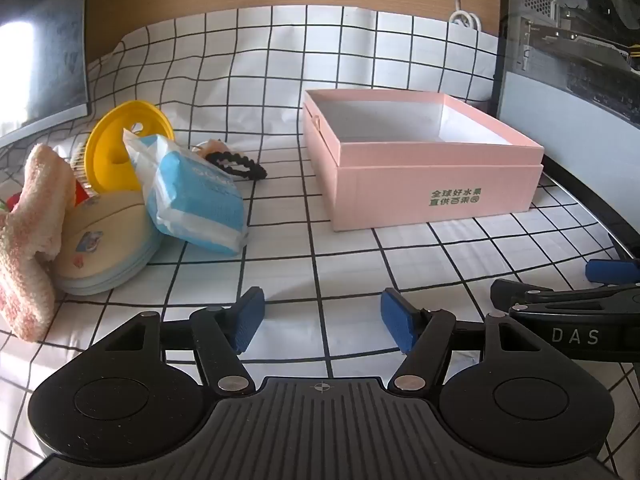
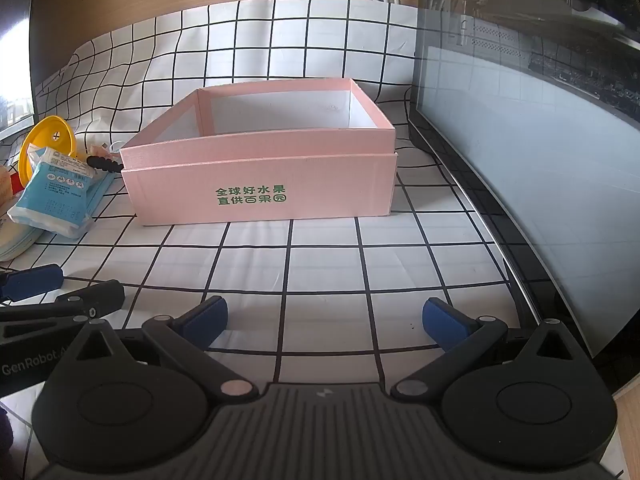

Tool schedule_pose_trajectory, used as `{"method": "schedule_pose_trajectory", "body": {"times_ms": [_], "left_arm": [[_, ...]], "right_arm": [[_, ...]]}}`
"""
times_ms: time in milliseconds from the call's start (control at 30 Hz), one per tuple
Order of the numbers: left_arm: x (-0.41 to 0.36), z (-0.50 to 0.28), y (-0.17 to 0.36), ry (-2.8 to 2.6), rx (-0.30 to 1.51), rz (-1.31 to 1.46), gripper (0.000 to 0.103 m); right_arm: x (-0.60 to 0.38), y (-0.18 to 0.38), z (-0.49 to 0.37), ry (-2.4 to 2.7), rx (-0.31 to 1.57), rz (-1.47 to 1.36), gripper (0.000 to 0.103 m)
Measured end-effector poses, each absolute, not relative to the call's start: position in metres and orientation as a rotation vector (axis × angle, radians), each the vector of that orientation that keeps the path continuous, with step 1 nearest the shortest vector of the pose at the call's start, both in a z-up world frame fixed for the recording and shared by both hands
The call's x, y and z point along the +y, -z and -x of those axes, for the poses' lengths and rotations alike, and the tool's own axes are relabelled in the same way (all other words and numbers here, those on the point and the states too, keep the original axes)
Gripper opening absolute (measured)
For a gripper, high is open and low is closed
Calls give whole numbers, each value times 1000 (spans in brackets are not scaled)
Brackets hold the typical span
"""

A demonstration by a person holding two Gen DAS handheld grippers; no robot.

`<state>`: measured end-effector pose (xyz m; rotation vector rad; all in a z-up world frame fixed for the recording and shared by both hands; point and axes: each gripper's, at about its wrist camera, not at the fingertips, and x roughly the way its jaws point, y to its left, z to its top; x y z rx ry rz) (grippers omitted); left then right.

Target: Organize soft objects

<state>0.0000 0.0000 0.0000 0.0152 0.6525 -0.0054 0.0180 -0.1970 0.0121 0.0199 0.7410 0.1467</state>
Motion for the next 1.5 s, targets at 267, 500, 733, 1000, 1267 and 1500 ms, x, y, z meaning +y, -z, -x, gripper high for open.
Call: {"method": "schedule_pose_trajectory", "body": {"times_ms": [267,500,733,1000,1267,1500], "left_arm": [[0,0,0,6,653,-12,70],[0,0,0,7,653,-11,70],[0,0,0,6,653,-12,71],[-1,0,0,1,653,-20,72],[-3,3,-1,-4,652,-8,71],[-3,0,-1,-5,653,-11,72]], "right_arm": [[-197,-12,-18,-147,741,-20,103],[-197,-12,-18,-147,741,-20,103],[-197,-12,-18,-147,741,-20,103],[-197,-12,-18,-147,740,-20,103],[-197,-12,-18,-147,740,-20,103],[-197,-12,-18,-147,740,-20,103]]}}
